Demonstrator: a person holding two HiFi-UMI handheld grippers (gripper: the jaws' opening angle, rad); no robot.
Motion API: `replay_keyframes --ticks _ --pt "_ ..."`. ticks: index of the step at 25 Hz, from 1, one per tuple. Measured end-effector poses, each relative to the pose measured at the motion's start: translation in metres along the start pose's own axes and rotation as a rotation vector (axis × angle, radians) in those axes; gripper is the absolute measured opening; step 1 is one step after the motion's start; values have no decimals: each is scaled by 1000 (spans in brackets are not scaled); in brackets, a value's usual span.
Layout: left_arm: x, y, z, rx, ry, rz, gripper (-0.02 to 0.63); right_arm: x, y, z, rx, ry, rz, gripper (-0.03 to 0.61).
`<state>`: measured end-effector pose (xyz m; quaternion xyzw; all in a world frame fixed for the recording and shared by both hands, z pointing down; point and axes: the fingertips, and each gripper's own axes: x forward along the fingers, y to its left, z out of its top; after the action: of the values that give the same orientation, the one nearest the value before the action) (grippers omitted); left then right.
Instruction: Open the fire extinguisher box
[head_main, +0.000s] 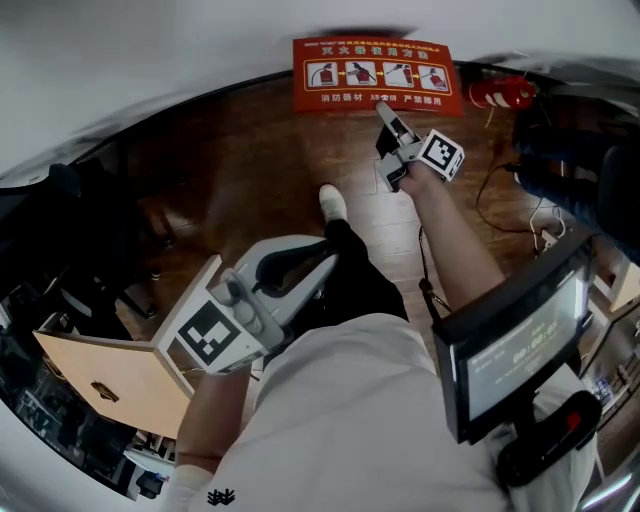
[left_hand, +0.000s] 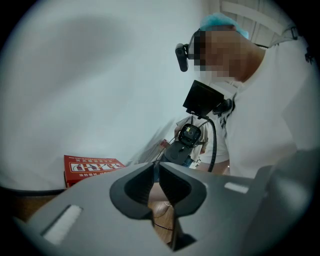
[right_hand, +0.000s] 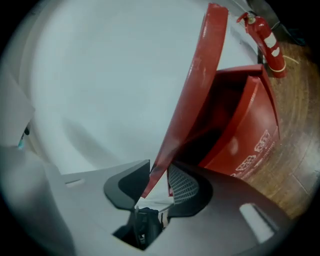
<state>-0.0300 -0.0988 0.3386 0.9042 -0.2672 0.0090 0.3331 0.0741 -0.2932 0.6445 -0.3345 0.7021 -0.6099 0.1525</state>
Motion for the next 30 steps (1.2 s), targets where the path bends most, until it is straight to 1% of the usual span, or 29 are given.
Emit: replay_keyframes --ticks 5,8,12,16,21,23,24,25,30 --pt "9 -4 11 -9 9 -2 23 11 46 34 -51 -13 84 112" --pt "9 -2 13 7 7 -8 23 29 70 58 -95 -25 124 104" --pt "11 -3 21 -8 2 1 23 50 94 92 -123 -62 151 101" --pt "7 2 20 11 -8 15 23 71 102 122 -135 -94 173 109" --pt "9 13 30 -11 -28 41 23 96 106 156 -119 -126 177 117" --pt "7 16 28 -10 -22 47 23 102 107 164 -129 -143 179 110" --pt "6 16 27 -10 -23 48 23 104 109 167 -136 -152 182 67" --pt "5 17 26 -10 -26 48 23 105 111 169 -141 -159 183 60" --pt "2 17 28 -16 -40 47 23 104 110 173 -151 -161 183 64"
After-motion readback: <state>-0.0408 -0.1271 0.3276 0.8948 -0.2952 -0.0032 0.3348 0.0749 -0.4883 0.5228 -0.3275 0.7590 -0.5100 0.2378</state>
